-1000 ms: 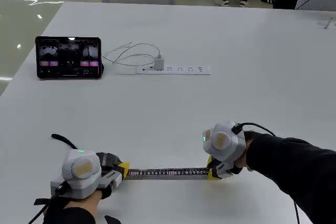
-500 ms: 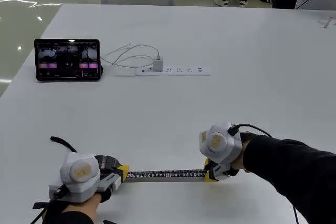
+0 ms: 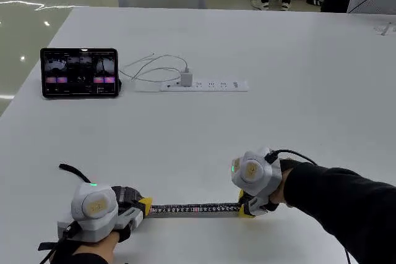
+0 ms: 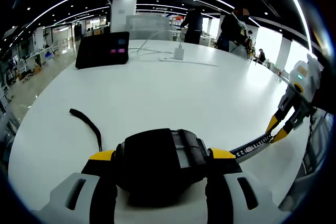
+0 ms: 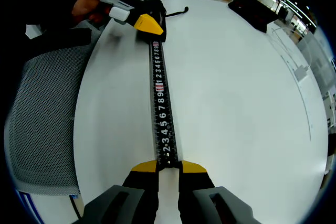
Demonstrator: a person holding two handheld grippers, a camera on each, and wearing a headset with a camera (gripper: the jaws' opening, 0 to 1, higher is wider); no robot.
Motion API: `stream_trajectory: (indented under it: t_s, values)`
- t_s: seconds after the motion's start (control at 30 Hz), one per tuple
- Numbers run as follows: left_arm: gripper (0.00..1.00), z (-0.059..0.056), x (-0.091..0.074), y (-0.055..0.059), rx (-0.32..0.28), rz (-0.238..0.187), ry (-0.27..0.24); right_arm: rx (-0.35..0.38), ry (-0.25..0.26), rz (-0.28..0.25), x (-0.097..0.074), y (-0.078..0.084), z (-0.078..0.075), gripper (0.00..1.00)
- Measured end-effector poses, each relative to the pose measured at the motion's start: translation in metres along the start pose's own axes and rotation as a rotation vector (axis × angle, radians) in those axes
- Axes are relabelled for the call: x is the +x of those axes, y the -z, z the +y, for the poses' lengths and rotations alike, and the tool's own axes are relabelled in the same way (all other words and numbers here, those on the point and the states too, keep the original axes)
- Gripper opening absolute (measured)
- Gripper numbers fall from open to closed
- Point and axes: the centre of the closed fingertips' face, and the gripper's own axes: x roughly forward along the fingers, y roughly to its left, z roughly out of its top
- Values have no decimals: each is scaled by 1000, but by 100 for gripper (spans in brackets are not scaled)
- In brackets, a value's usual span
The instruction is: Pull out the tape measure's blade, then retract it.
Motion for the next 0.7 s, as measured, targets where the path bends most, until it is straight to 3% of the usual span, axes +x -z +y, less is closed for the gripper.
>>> stream_trajectory:
  t_s: [0.7]
  values:
    - [64, 0, 1, 0, -5, 1, -1, 1, 6, -3, 3, -10, 1, 9]
